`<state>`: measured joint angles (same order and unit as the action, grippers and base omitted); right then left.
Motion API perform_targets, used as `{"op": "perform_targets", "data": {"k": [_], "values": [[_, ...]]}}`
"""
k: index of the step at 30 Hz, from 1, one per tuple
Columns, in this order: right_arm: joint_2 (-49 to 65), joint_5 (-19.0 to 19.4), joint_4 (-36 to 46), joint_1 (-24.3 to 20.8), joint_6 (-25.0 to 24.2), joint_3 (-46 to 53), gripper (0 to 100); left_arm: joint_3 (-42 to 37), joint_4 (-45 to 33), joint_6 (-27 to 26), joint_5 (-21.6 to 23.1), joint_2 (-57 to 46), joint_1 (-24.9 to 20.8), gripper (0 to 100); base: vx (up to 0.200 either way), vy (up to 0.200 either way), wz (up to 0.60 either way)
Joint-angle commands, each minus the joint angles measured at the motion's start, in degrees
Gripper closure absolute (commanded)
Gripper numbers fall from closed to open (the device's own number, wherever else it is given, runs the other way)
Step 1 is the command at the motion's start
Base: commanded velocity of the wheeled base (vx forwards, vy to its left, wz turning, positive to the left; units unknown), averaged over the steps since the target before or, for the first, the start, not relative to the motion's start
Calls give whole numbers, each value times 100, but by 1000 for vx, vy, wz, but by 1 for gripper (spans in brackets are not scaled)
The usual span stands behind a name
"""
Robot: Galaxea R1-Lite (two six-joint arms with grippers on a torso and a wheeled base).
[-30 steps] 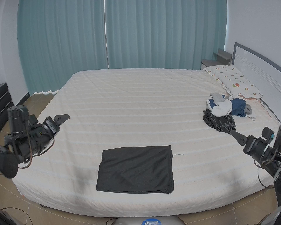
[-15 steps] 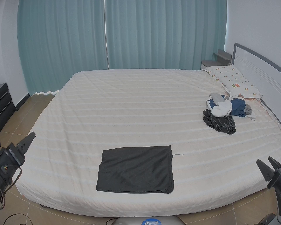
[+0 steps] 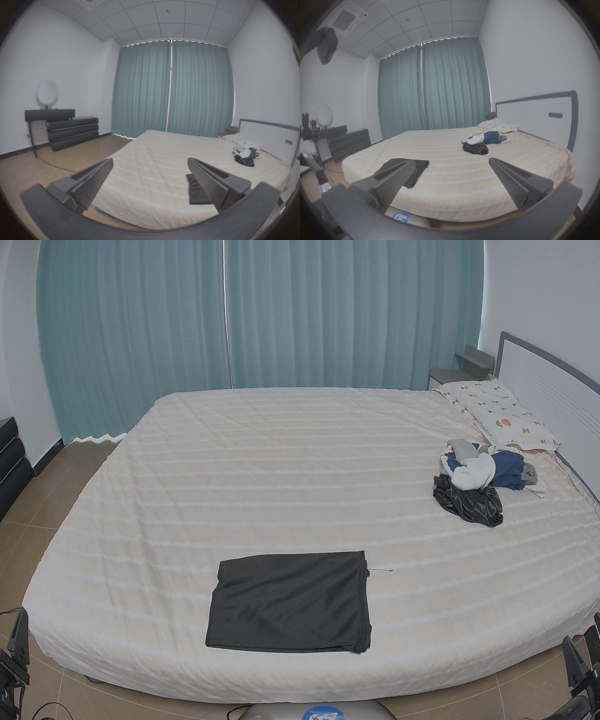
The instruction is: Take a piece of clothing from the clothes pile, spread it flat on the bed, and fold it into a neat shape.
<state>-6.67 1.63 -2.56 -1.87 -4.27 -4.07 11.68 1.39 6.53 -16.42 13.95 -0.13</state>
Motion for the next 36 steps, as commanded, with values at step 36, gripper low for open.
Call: {"op": "perform_targets", "data": {"k": [36], "values": [[667, 267, -87, 143, 602, 398, 0, -1106, -25, -671, 1387, -1368, 5, 0, 0, 0, 0]]}}
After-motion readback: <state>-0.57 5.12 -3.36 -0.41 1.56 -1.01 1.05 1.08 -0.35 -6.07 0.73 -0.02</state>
